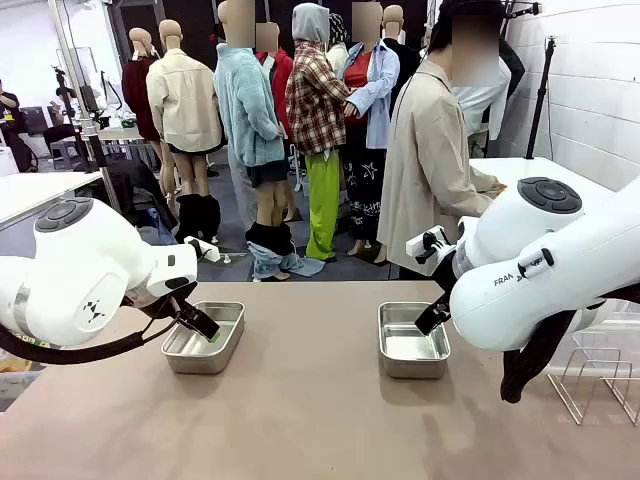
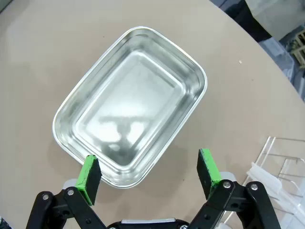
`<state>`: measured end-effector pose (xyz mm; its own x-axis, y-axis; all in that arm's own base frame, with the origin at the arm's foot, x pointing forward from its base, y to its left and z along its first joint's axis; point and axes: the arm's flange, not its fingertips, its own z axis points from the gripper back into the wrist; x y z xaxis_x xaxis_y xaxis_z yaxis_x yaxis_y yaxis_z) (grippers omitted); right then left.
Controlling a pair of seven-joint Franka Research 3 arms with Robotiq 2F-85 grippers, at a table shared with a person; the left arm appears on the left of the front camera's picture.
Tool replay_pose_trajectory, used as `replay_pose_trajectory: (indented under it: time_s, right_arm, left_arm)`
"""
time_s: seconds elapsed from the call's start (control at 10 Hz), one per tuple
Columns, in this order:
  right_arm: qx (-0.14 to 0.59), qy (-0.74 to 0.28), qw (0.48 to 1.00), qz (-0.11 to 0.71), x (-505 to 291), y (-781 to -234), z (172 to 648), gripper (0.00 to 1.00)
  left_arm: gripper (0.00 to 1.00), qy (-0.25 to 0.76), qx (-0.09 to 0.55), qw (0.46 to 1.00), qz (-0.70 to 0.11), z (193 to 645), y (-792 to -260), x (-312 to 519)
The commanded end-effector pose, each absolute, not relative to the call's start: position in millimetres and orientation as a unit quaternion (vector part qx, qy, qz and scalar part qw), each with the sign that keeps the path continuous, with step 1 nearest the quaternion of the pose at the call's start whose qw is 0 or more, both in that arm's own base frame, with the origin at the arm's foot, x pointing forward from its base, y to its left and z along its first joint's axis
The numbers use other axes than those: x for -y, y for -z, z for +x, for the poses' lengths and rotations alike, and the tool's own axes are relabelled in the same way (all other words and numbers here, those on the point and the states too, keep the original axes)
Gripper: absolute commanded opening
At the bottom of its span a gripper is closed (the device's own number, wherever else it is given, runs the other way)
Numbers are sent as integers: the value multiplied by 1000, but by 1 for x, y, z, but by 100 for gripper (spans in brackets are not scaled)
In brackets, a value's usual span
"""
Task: Place the bread in airtight containers.
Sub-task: Lift both Airtight Container.
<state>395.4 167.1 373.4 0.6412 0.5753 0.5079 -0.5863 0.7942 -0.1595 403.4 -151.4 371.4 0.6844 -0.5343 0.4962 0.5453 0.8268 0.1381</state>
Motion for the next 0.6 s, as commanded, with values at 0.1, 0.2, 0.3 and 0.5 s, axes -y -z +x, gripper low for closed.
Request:
replay_pose_trajectory:
  time_s: [0.1, 0.2, 0.3, 0.5]
  right_arm:
    - [277, -321, 906, 10, -167, -373, 395, 100]
    - [277, -321, 906, 10, -167, -373, 395, 100]
    - [277, -321, 906, 10, -167, -373, 395, 100]
    - [277, -321, 906, 10, -167, -373, 395, 100]
  left_arm:
    - [100, 294, 267, 918, -10, 403, -371, 151]
    - [100, 294, 267, 918, -10, 403, -371, 151]
    - [100, 294, 267, 918, -10, 403, -371, 151]
    - [100, 294, 267, 918, -10, 403, -371, 151]
